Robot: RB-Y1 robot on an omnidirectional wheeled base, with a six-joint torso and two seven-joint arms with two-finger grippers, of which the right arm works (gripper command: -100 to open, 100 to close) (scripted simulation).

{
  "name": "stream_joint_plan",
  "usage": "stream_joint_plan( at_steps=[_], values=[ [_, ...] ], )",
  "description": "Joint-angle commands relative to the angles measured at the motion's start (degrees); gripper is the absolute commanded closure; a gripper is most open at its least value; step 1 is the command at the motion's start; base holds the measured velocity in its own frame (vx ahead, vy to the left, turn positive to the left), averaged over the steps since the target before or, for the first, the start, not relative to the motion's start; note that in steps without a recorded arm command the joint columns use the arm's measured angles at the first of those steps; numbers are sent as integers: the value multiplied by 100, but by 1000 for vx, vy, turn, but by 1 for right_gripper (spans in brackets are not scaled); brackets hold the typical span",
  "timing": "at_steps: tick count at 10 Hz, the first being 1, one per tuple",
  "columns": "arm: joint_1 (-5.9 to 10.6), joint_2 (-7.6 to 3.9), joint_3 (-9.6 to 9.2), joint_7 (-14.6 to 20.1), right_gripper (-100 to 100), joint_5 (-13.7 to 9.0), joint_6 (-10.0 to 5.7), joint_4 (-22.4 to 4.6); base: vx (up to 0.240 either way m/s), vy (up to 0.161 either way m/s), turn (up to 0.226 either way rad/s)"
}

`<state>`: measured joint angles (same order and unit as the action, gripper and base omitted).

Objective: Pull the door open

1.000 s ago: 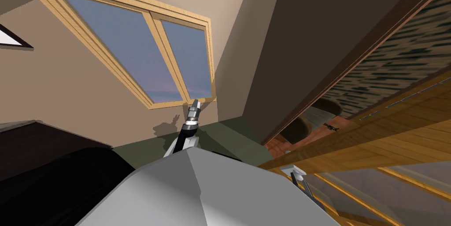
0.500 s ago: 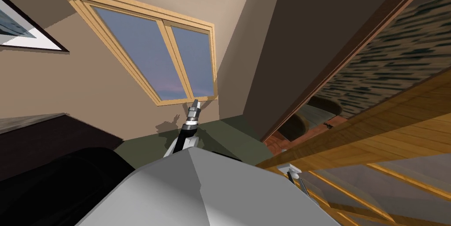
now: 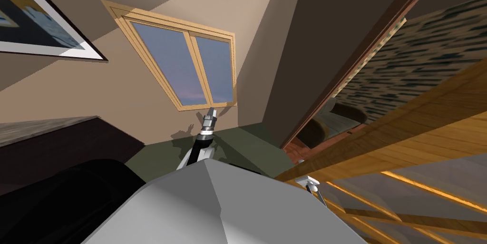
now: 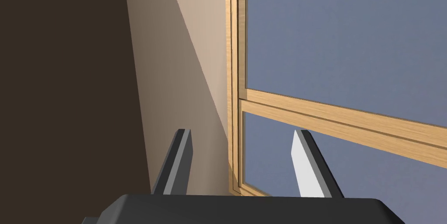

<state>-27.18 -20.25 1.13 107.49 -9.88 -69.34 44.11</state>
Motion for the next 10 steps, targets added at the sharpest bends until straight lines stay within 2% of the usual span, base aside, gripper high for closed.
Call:
stream_joint_plan(
  at_steps=[1,2,6,7,10],
  values=[
    [-51,-22,-70,25,100,75,-85,30,-202,-28,29],
    [-31,-2,-45,2,100,48,-43,28,-93,-8,14],
    [-83,-58,-227,48,100,246,-239,12,-165,-44,48],
    [-147,-15,-168,26,-100,186,-246,31,-167,35,-123],
    [-244,28,-119,10,-100,142,-318,24,-163,102,-107]
  ],
)
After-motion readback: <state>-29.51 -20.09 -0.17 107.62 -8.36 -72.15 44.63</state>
